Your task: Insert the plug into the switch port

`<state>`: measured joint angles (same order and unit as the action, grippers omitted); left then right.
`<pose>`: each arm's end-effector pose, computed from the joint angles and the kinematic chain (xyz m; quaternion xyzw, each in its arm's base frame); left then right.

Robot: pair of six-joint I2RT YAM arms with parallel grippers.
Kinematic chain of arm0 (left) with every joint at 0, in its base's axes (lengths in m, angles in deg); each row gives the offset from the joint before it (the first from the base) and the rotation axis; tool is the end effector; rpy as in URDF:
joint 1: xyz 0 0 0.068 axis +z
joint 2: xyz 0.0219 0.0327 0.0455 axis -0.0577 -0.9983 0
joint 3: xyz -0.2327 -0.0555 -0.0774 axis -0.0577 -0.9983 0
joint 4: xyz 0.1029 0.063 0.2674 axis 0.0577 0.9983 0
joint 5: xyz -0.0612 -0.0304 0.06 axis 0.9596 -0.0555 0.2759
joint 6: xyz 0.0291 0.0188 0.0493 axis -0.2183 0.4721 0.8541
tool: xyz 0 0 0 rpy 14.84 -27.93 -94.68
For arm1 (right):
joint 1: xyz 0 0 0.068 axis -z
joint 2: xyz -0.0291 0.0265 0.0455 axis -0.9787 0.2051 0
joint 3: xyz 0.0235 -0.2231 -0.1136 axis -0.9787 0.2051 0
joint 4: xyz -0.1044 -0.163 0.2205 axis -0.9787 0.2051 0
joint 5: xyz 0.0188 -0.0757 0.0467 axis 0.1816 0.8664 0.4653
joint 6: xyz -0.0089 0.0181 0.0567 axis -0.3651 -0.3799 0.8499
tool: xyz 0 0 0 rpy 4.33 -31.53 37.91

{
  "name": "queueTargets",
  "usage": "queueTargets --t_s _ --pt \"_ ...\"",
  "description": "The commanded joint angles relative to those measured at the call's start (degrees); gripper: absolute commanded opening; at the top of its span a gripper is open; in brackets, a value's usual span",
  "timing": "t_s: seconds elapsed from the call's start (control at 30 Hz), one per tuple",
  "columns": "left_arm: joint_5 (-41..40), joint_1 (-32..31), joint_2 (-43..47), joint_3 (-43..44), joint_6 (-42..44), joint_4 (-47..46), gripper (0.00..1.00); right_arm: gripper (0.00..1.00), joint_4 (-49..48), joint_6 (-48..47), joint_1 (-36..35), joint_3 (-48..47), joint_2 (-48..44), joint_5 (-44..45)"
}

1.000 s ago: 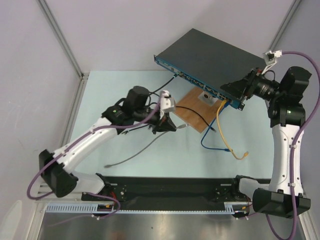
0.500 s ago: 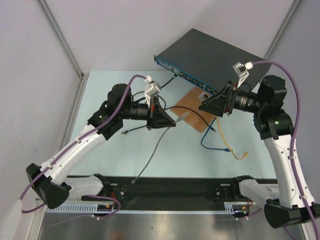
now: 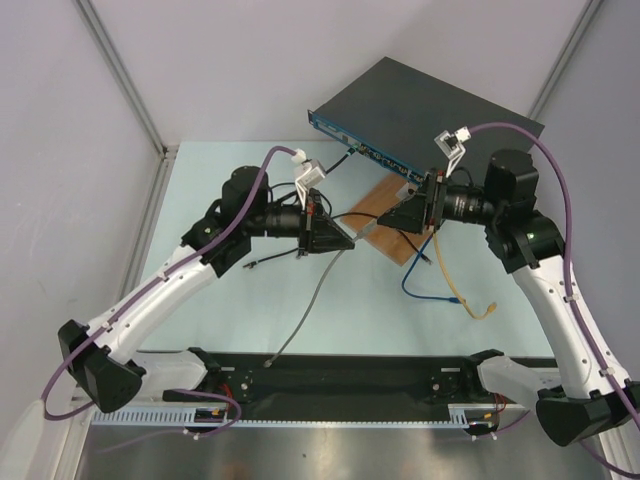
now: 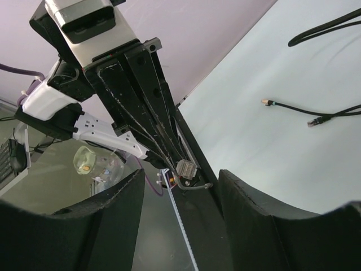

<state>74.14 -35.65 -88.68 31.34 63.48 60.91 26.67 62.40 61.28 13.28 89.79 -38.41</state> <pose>0.2269 -0.2253 0.3795 0.3621 0.6643 -0.5536 0.3479 0.2372 0.1099 0.4322 -0.2243 0.7141 0.5410 0.3834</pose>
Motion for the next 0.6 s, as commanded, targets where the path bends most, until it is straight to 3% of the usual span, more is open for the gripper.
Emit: queueTargets --t_s 0.0,0.13,0.4,0.5,0.57 --pt "0.3 0.2 -0.5 2.0 -2.0 -2.5 0.0 0.6 -1.3 0.7 -1.6 0.2 0.2 1.5" --pt "0.1 -0.1 -1.0 2.8 -1.9 -2.3 0.0 0.57 -1.5 0.0 -2.9 0.2 1.2 1.7" --pt "-0.5 -0.9 -1.8 4.0 -1.4 -2.4 0.0 0.4 -1.0 -0.7 -3.6 -0.1 2.5 1.7" --pt "-0.3 -1.4 -2.0 4.3 -1.3 -2.4 0.0 0.26 -0.8 -0.9 -3.7 0.0 2.5 2.0" --pt "-0.3 -1.5 -2.0 4.5 -0.9 -2.2 0.0 0.06 -0.6 -0.9 -3.6 -0.1 2.5 2.3"
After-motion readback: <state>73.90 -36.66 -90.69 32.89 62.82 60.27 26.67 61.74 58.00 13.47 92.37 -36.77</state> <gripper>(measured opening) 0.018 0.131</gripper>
